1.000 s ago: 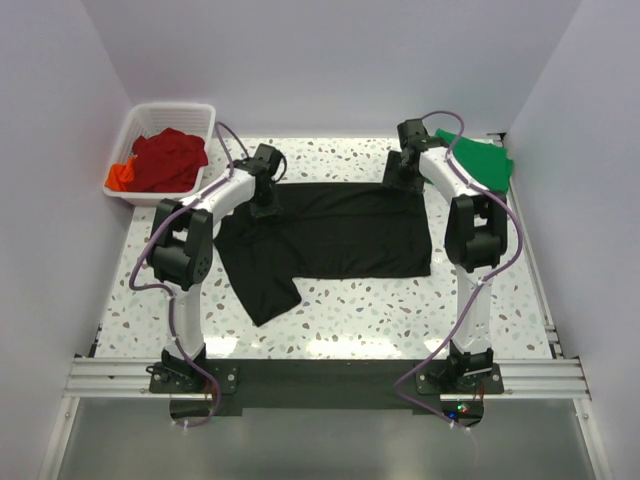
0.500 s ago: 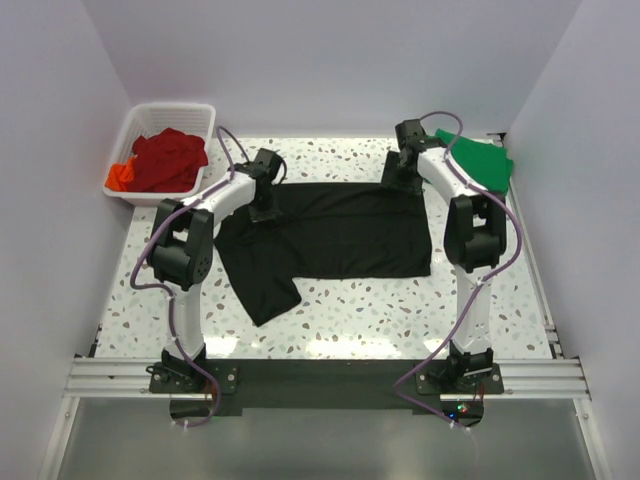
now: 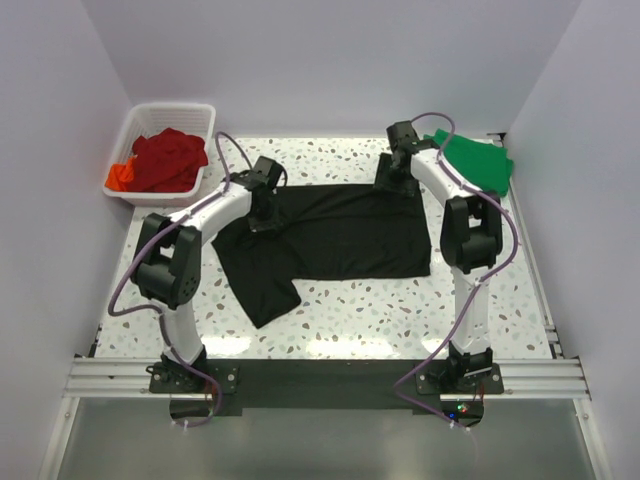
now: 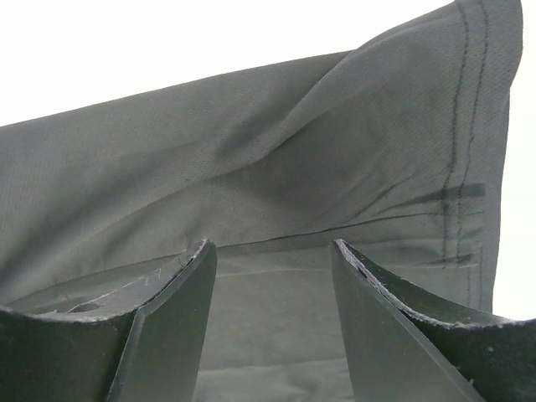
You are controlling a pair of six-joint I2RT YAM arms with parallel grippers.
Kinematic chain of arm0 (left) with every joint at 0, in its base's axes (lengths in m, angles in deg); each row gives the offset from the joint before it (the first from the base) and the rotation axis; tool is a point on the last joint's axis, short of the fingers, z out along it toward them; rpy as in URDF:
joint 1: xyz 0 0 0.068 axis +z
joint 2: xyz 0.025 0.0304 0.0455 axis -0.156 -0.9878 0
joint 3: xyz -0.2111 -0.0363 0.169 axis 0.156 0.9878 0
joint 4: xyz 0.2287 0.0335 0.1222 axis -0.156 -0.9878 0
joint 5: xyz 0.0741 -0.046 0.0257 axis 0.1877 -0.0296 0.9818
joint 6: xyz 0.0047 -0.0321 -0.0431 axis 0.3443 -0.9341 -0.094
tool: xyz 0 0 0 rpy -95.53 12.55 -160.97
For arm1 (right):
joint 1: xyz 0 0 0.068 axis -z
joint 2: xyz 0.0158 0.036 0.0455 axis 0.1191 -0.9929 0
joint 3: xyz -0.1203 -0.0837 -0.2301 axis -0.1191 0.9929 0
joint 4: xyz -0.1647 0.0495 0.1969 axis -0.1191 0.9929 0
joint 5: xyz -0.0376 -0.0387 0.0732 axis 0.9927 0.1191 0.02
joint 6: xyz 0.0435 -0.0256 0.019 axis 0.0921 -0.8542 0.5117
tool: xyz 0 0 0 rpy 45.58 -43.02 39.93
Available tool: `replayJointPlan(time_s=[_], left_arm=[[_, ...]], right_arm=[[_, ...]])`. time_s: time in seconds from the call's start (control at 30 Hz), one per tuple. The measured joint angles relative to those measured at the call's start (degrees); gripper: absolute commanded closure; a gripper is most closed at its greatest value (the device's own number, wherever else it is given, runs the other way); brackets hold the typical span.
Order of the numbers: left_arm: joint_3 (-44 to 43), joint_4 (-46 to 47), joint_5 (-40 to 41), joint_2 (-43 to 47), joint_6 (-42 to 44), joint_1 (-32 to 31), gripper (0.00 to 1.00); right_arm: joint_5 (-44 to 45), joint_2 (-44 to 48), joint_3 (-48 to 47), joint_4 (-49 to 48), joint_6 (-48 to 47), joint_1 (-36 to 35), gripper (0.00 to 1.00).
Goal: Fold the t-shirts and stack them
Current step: Fold the tshirt
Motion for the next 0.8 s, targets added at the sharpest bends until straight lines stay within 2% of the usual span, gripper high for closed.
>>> replayJointPlan(time_s=[0.17,0.2,0.23,0.27,0.33,0.4,0.5,0.6,0.63,0.7,0.8], left_arm=[[2.25,0.04,-0.87,2.32,0.26,-0.83,0.99],[2.56,0.04,-1.07,2.32,0.37,-0.92,0.93],[2.99,0.11,-1.33,2.32,0.52,-1.05,0.78],[3.41,0.00,-1.51,2.32,0.68,-1.07,0.71],[4.31,-0.20,-1.86,2.32,1.33,-1.22,0.59],[5.01,-0.44,-1.84,2.32,1.81,-1.38,0.55],[6.29,-0.68,-0.98,2.51,1.86,-1.49,0.56],[7.67,-0.87,0.55,3.93,1.57,-1.55,0.67],[7.87,-0.87,1.03,4.81,1.49,-1.53,0.73],[7.87,-0.55,2.05,7.06,1.05,-1.53,0.78],[6.75,-0.02,4.74,10.01,-0.13,-1.53,0.79]], right_arm=[[0.15,0.00,0.00,0.02,0.35,-1.01,0.40],[0.26,0.00,0.00,0.04,0.44,-1.18,0.40],[0.33,0.00,0.00,0.04,0.55,-1.31,0.40],[0.37,0.00,0.00,0.04,0.59,-1.46,0.40],[0.66,0.00,0.02,0.07,0.81,-1.62,0.40],[1.11,0.00,0.02,0.17,0.98,-1.81,0.40],[1.44,0.00,0.02,0.39,1.03,-1.95,0.40],[1.70,0.00,0.02,0.59,1.03,-2.05,0.40],[1.84,0.00,0.02,0.68,1.03,-2.10,0.40],[1.95,0.00,0.02,0.83,1.05,-2.14,0.40],[2.64,0.00,0.02,0.96,1.07,-2.19,0.40]])
